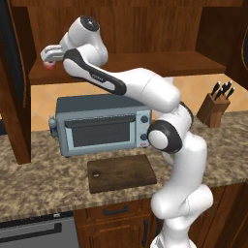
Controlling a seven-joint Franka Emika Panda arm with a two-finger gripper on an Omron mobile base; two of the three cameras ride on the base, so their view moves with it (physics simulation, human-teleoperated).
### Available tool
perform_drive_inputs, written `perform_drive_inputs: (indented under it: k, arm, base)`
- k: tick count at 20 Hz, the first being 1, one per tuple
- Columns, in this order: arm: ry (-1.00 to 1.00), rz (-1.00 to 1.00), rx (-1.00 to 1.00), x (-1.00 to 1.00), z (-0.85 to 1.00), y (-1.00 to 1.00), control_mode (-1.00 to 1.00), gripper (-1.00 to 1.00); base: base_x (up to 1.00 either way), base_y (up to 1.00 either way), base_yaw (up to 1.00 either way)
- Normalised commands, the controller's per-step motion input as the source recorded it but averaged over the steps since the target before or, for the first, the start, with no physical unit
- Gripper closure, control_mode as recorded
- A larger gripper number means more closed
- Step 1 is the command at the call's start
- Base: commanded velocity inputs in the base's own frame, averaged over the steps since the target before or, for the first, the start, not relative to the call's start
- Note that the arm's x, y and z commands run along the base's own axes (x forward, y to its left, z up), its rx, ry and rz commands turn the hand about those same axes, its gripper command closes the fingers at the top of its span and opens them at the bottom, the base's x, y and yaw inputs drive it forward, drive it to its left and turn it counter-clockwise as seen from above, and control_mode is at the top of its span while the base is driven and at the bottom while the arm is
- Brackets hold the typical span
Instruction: From the different types of pastries on the counter, select a croissant and place it on the cutting board. Then retrieve a jar of jam from the cabinet and place it alongside the croissant on the cutting board.
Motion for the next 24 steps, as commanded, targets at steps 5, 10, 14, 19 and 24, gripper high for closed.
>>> perform_drive_inputs:
  k: [5, 10, 14, 19, 24]
  arm:
    - [0.0, 0.0, 0.0, 0.08, -0.02, 0.21, -1.0, -1.0]
    - [0.0, 0.0, -0.06, 0.46, 0.0, 0.23, -1.0, -1.0]
    - [0.0, 0.0, 0.0, 0.15, 0.0, 0.11, -1.0, -1.0]
    - [0.0, 0.0, 0.0, 0.35, 0.13, 0.03, -1.0, -1.0]
    - [0.0, 0.0, 0.0, 0.09, 0.0, 0.11, -1.0, -1.0]
  base:
    - [0.0, 0.0, 0.0]
    - [0.0, 0.0, 0.0]
    - [0.0, 0.0, 0.0]
    - [0.0, 0.0, 0.0]
    - [0.0, 0.0, 0.0]
